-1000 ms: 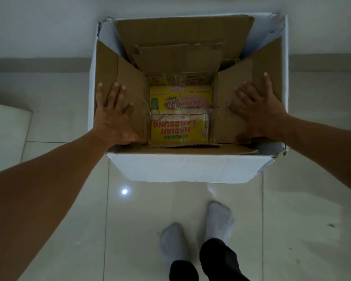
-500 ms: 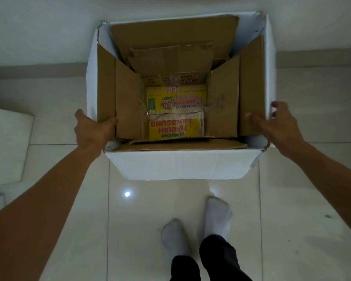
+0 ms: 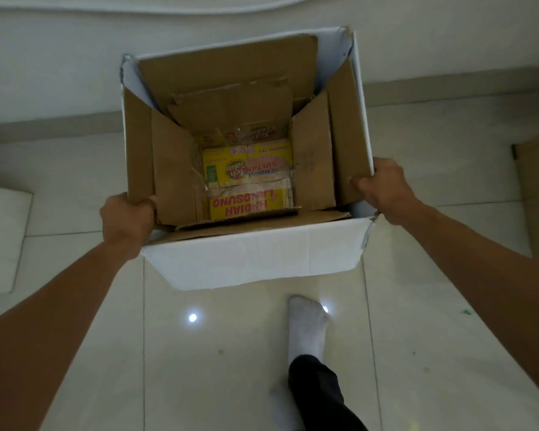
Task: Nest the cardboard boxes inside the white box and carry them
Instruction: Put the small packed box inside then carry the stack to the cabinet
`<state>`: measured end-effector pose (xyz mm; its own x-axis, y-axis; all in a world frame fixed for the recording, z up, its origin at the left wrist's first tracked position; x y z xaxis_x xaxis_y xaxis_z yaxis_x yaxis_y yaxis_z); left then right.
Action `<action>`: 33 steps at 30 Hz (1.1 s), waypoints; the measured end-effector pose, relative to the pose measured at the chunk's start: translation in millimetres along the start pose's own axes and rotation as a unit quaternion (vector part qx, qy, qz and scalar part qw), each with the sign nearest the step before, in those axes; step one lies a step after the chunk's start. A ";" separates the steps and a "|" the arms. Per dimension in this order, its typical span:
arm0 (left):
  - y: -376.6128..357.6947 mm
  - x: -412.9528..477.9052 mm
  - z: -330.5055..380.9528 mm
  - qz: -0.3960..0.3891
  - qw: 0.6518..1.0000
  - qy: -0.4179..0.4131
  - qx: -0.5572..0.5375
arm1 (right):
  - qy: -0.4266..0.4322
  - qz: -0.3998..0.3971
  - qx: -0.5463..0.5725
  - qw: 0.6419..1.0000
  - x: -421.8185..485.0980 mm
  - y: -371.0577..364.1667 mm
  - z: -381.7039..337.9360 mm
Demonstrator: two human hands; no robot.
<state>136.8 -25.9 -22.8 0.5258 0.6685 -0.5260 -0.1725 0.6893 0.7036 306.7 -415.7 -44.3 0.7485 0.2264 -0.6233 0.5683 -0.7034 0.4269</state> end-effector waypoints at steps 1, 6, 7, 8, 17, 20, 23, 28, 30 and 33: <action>-4.6 -11.0 1.7 0.004 1.000 0.000 0.000 | 0.001 0.004 -0.006 1.000 -7.0 6.5 5.8; -25.2 -59.7 11.5 0.006 1.000 -0.010 -0.001 | -0.004 0.013 -0.014 1.000 -42.8 36.4 34.9; -30.6 -71.1 14.6 0.003 1.000 -0.015 -0.004 | -0.004 0.019 -0.013 1.000 -53.0 45.1 43.8; -35.7 -81.9 16.7 0.002 1.000 -0.019 -0.009 | -0.002 0.023 -0.013 1.000 -62.2 52.5 52.0; -114.6 -164.9 30.2 -0.010 0.998 -0.042 -0.043 | 0.009 0.047 0.000 0.999 -121.6 120.8 141.3; -155.7 -187.8 38.1 -0.019 0.998 -0.039 -0.054 | -0.007 0.049 0.000 0.999 -125.9 149.4 178.4; -203.1 -212.4 45.3 -0.021 0.997 -0.040 -0.056 | -0.008 0.053 -0.017 0.998 -124.7 181.2 217.5; -266.4 -240.2 53.3 -0.002 0.998 -0.029 -0.052 | 0.003 0.061 -0.051 0.997 -121.3 225.9 266.9; -280.4 -244.8 65.4 0.020 0.998 -0.032 -0.041 | 0.007 0.065 -0.059 0.996 -116.4 241.5 282.6; -293.4 -247.0 85.2 0.024 0.998 -0.033 -0.042 | 0.016 0.085 -0.089 0.992 -109.2 258.9 291.9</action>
<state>128.5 -417.0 -58.7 0.5693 0.6828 -0.4579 -0.2660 0.6800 0.6833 272.4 -819.2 -56.9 0.8475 0.1388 -0.5123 0.4824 -0.6040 0.6344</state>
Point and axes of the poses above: each hand's wrist, its own x-axis towards the middle knuckle, its own y-axis out of the back of the hand, z = x × y, the point moved 6 cm from there along x, towards the middle knuckle, and after that the axes turned 15 degrees about -z, right-handed, at the moved point
